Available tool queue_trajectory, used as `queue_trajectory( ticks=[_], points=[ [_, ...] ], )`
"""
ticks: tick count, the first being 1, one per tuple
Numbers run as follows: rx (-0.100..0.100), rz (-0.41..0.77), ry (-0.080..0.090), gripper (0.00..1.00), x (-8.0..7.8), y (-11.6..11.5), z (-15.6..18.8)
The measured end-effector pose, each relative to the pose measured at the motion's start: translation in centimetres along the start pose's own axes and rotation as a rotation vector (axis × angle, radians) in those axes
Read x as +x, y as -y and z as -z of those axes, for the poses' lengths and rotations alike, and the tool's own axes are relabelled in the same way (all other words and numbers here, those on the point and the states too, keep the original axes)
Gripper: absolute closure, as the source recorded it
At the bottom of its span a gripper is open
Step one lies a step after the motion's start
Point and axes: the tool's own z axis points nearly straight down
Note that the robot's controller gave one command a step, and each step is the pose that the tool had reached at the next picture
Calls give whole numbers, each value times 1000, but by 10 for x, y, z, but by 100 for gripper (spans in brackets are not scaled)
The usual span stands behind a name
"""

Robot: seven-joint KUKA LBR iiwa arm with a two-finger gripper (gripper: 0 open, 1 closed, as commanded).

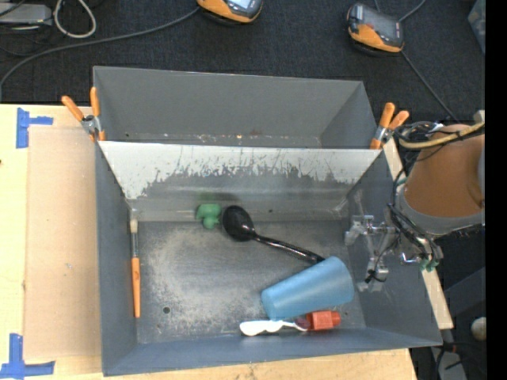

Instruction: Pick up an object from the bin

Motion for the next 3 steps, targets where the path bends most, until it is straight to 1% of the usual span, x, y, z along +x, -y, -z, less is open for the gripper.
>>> queue_trajectory(
  ticks=[1,2,3],
  points=[
    [1,5,7,0,-2,-1,4],
    [2,375,5,0,-6,-34,-29],
    [3,523,7,100,-46,-50,-47]
  ],
)
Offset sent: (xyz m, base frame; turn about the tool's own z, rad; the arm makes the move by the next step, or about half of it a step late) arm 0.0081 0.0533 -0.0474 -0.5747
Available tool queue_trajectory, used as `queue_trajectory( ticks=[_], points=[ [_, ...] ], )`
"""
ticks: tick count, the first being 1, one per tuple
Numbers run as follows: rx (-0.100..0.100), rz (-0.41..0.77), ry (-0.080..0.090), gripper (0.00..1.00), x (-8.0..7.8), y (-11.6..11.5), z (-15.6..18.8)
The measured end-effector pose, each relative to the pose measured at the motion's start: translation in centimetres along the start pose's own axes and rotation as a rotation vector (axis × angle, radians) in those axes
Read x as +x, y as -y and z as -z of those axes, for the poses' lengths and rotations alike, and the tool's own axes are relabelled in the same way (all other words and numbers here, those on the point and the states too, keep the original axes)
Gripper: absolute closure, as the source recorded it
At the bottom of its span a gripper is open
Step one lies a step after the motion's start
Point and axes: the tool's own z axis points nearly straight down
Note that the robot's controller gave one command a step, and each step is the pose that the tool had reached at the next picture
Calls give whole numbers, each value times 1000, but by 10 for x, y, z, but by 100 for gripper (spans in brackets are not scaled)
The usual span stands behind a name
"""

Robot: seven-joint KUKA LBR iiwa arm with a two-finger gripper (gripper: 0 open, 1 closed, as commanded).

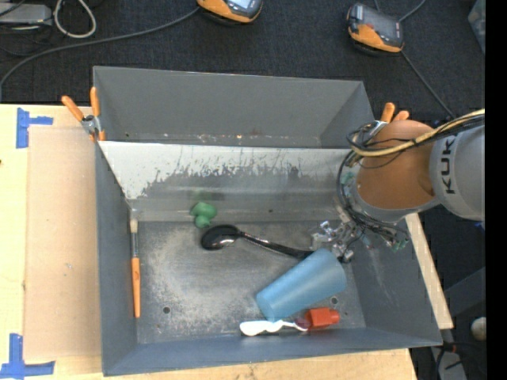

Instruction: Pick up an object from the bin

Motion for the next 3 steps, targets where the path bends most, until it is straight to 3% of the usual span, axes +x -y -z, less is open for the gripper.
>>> queue_trajectory(
  ticks=[3],
  points=[
    [1,3,0,100,0,0,0]
  ],
)
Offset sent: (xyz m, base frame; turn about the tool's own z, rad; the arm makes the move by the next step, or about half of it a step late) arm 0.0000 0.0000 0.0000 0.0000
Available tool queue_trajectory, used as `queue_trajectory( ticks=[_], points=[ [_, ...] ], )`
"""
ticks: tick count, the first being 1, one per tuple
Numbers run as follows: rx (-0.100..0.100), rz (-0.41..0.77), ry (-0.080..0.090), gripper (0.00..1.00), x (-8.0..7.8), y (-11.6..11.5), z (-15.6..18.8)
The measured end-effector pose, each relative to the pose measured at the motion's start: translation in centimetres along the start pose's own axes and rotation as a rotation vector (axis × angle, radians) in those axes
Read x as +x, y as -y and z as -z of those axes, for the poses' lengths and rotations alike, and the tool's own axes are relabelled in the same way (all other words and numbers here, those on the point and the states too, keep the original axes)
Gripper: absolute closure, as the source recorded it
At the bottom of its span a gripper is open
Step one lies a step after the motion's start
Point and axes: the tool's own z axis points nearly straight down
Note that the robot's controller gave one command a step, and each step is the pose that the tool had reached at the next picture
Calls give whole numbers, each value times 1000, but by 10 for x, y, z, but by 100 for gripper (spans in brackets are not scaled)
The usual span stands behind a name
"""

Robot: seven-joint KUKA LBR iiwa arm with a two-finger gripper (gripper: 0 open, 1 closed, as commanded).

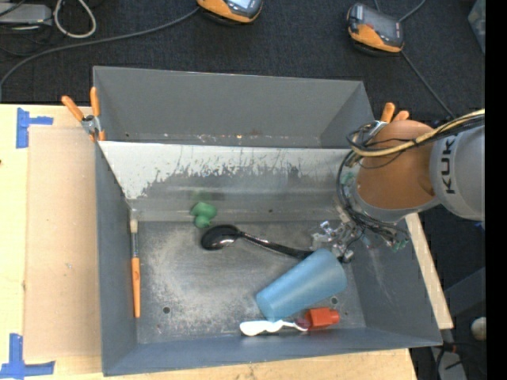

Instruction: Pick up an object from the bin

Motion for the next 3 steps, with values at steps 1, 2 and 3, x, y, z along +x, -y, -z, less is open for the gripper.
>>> queue_trajectory(
  ticks=[1,2,3],
  points=[
    [-8,0,-9,100,5,-3,21],
    [-4,31,-2,100,23,-25,55],
    [-3,32,-2,100,23,-25,55]
  ],
)
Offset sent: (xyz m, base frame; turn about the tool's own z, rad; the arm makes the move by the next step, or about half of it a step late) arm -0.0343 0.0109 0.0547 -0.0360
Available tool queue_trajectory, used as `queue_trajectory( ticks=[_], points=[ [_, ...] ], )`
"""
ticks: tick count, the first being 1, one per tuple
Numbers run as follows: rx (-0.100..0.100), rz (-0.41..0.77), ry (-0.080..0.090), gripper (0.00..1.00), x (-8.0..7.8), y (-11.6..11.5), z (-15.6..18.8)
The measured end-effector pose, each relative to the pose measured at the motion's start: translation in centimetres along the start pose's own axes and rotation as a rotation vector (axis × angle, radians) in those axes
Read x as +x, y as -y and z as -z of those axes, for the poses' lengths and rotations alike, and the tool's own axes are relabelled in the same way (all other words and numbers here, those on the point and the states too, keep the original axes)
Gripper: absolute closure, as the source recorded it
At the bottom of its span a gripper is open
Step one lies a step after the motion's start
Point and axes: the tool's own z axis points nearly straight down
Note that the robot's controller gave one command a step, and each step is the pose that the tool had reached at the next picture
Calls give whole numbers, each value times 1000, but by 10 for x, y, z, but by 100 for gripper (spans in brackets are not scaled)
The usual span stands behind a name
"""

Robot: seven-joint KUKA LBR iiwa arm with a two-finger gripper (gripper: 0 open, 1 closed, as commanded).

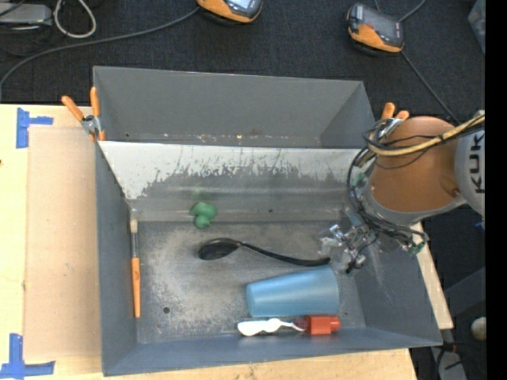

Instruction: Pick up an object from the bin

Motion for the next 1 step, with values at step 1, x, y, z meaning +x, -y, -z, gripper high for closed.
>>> queue_trajectory(
  ticks=[1],
  points=[
    [-5,8,-4,100,1,-15,88]
  ],
)
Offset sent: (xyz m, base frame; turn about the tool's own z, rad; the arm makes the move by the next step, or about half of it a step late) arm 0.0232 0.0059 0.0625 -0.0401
